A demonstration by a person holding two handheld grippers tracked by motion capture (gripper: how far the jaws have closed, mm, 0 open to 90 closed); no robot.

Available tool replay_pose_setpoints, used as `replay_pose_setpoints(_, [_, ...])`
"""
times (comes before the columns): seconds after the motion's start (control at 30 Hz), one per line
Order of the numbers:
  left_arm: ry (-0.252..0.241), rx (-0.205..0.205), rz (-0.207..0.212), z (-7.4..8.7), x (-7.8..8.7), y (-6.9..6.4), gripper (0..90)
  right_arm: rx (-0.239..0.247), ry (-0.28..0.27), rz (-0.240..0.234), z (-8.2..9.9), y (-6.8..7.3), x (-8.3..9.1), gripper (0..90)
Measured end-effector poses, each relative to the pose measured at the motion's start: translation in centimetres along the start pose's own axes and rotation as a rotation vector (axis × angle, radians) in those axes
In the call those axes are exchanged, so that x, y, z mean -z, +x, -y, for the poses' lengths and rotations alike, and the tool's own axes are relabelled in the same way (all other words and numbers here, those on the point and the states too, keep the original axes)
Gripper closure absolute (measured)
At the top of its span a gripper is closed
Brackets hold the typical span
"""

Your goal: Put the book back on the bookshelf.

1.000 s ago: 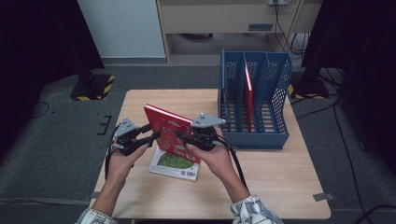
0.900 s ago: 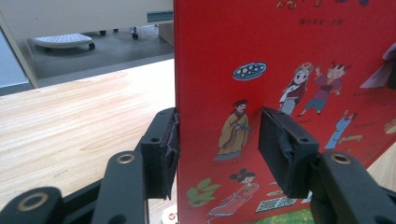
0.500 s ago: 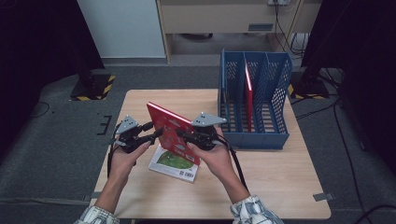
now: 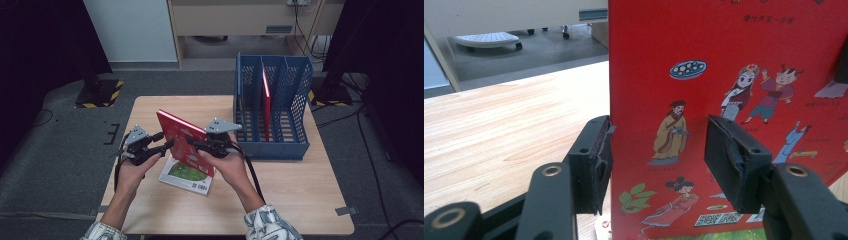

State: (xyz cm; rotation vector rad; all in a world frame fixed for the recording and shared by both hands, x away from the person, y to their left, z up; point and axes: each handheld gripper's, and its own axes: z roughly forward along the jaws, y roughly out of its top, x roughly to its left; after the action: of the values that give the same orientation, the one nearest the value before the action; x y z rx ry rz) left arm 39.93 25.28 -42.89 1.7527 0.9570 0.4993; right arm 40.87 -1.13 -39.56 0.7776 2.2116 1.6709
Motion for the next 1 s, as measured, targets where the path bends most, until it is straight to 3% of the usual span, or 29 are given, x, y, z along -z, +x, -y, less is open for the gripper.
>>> replay_pose_setpoints(0.23, [0.003,0.003,0.001,0.0,0.0,-0.1,42.9,0.001,-0.018,-0.017,0.0,0.1,-0.3,65.8])
replay_pose_setpoints(0.4, [0.001,0.013,0.008,0.0,0.0,0.0,40.8,-0.003,-0.029,-0.028,0.0,0.1,-0.5,72.8])
replay_pose_setpoints(0.47, [0.010,0.000,-0.023,0.2,0.2,0.1,34.0,-0.006,-0.030,-0.028,0.0,0.0,-0.5,74.3])
replay_pose_setpoints(0.7, [0.061,-0.046,-0.109,3.1,1.8,1.0,27.6,-0.013,-0.050,-0.024,-0.2,-0.2,-0.4,73.4])
replay_pose_setpoints(0.83, [0.133,-0.065,-0.170,5.4,2.4,2.1,23.7,0.000,-0.044,-0.019,-0.5,-0.1,-0.4,75.6])
replay_pose_setpoints(1.0, [0.194,-0.052,-0.187,6.6,2.1,2.9,17.2,0.024,-0.037,-0.004,-0.6,0.2,-0.3,78.5])
